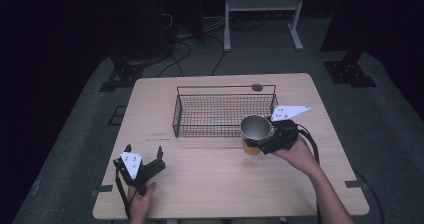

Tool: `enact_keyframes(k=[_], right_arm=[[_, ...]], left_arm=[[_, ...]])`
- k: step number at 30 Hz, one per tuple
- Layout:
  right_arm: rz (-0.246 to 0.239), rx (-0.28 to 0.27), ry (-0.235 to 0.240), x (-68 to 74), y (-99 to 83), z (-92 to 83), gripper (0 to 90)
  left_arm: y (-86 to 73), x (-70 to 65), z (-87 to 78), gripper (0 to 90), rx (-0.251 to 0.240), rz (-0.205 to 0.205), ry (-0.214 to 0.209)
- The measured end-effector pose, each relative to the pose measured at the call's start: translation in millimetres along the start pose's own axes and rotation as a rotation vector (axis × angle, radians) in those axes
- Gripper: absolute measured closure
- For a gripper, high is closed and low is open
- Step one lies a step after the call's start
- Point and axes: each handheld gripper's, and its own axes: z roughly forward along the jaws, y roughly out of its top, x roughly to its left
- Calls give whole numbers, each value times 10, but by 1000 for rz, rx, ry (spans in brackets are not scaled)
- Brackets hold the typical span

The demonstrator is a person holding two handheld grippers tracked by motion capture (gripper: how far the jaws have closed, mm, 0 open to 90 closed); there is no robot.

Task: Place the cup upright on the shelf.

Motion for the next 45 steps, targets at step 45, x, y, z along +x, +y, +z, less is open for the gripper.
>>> enact_keyframes(k=[45], right_arm=[[-14, 25, 29, -347, 659, 328, 105]], left_arm=[[1, 1, 1, 0, 0, -6, 0]])
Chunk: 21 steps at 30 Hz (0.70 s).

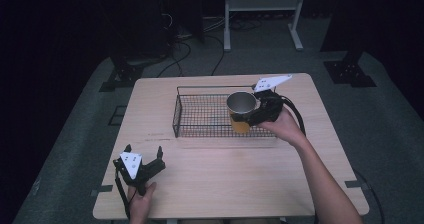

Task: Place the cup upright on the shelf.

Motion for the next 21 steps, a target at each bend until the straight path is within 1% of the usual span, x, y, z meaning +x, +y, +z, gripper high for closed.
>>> enact_keyframes(k=[6, 15, 21], right_arm=[[1, 18, 1, -62, 87, 60, 105], [10, 10, 10, -158, 187, 142, 105], [29, 13, 18, -247, 236, 206, 105]], left_arm=[[0, 1, 0, 0, 0, 0, 0], [0, 1, 0, 0, 0, -1, -1], [0, 2, 0, 0, -1, -2, -2]])
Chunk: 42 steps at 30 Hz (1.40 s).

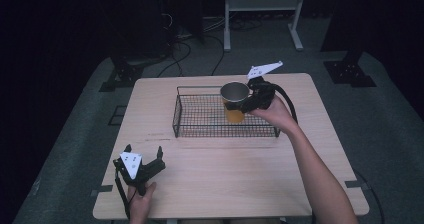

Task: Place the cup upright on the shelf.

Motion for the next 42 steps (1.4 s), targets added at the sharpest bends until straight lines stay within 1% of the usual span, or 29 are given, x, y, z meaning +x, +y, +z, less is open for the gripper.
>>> enact_keyframes(k=[6, 10, 14, 17, 19, 21, 22, 24, 27, 31, 32, 35, 36, 42], right_arm=[[4, 9, 1, -86, 36, 64, 105], [25, -2, 12, -153, 19, 105, 105], [37, 9, 8, -231, 13, 132, 105], [39, 11, 6, -273, 54, 138, 105], [36, 6, -1, -287, 73, 141, 105], [45, -4, 8, -311, 81, 146, 105], [49, -3, 12, -321, 86, 153, 105], [45, 6, 4, -331, 108, 168, 105], [40, 11, 11, -339, 147, 197, 105], [39, -11, 27, -364, 185, 231, 105], [42, -6, 30, -372, 192, 239, 105], [28, 13, 29, -379, 219, 277, 105], [30, 27, 32, -381, 225, 298, 105], [30, 42, 56, -423, 179, 399, 105]], left_arm=[[0, 0, 0, 0, 0, 1, 0], [-1, 2, 0, 0, -1, -2, -1], [0, 1, 1, 0, -1, 0, -2], [0, 2, 2, 0, -1, -1, -2], [0, 4, 2, 0, -1, -2, -2], [0, 4, 1, 0, -1, -3, -2], [0, 4, 1, 0, -1, -3, -3], [0, 7, 1, 0, 0, -4, -3], [0, 12, -1, 0, 2, -7, -3], [0, 8, 2, 0, -1, -3, -6], [0, 7, 3, 0, -1, -2, -5], [1, 12, 1, 0, 2, -6, -6], [1, 12, 2, 0, 1, -7, -5], [1, 13, -1, 0, 2, -3, -7]])
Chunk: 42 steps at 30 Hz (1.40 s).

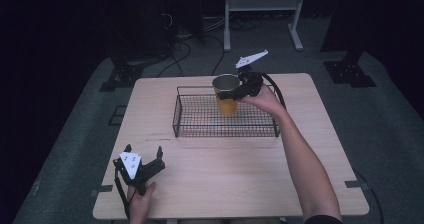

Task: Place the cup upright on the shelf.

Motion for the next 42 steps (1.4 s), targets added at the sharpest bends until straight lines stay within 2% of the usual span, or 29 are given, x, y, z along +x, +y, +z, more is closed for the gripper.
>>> enact_keyframes(k=[9, 20, 27, 33, 42], right_arm=[[41, -2, 8, -109, -146, 77, 105], [63, 10, 21, -201, -291, 152, 105], [73, 13, -6, -260, -430, 187, 105], [107, 44, 5, -324, -515, 225, 105], [102, 48, -29, -360, -631, 287, 104]], left_arm=[[0, 1, 2, 0, -3, -6, 1], [0, 7, 1, 0, -2, -8, -1], [0, 5, 0, 0, 0, -5, 0], [0, 5, 2, 0, -2, -7, -1], [-1, 6, 0, 0, -2, -6, -3]])
